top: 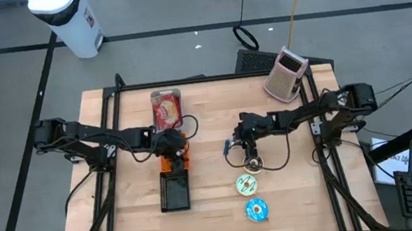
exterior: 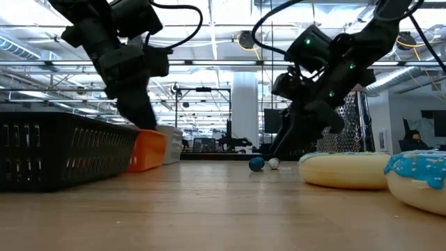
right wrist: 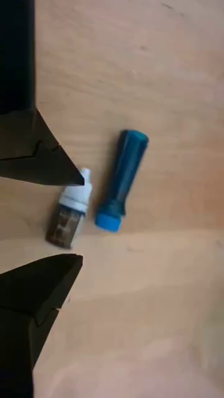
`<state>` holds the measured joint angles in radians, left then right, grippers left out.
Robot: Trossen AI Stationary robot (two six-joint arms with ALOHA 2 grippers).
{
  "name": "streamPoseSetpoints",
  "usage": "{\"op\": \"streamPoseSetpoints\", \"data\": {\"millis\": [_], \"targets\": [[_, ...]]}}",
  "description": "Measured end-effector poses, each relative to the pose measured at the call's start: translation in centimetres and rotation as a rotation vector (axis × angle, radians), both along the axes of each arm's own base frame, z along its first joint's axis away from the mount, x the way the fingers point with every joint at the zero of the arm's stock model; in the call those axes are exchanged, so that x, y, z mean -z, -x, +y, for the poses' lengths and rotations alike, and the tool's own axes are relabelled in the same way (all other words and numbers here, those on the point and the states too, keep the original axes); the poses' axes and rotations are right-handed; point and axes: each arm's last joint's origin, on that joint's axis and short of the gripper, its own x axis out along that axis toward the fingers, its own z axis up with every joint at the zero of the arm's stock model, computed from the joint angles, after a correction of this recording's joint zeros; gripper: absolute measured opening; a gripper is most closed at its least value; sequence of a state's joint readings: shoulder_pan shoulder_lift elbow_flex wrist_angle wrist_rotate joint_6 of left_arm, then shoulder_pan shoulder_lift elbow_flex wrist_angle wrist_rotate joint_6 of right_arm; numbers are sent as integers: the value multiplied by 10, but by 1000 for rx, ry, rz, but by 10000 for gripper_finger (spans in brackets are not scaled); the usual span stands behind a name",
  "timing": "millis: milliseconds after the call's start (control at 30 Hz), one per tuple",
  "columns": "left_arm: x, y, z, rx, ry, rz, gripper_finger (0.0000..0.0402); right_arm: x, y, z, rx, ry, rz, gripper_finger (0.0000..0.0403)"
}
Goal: Pick & Place Food Item
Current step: Put the brown food coloring bottle into the orange bin
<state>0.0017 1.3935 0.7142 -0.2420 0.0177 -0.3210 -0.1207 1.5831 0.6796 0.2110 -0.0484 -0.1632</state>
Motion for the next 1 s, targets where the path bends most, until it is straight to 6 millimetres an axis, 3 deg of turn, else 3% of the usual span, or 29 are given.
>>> {"op": "streamPoseSetpoints", "data": {"millis": [467,833,1000], "targets": [[-27,12,1,-3,-23,-100,280,24,-3,-12,-49,-37,60,179],[-26,12,1,-9,-26,-98,280,22,-4,-2,-92,-118,44,113],[-26,12,1,-10,-28,-100,280,20,-6,2,-97,-135,17,106]]}}
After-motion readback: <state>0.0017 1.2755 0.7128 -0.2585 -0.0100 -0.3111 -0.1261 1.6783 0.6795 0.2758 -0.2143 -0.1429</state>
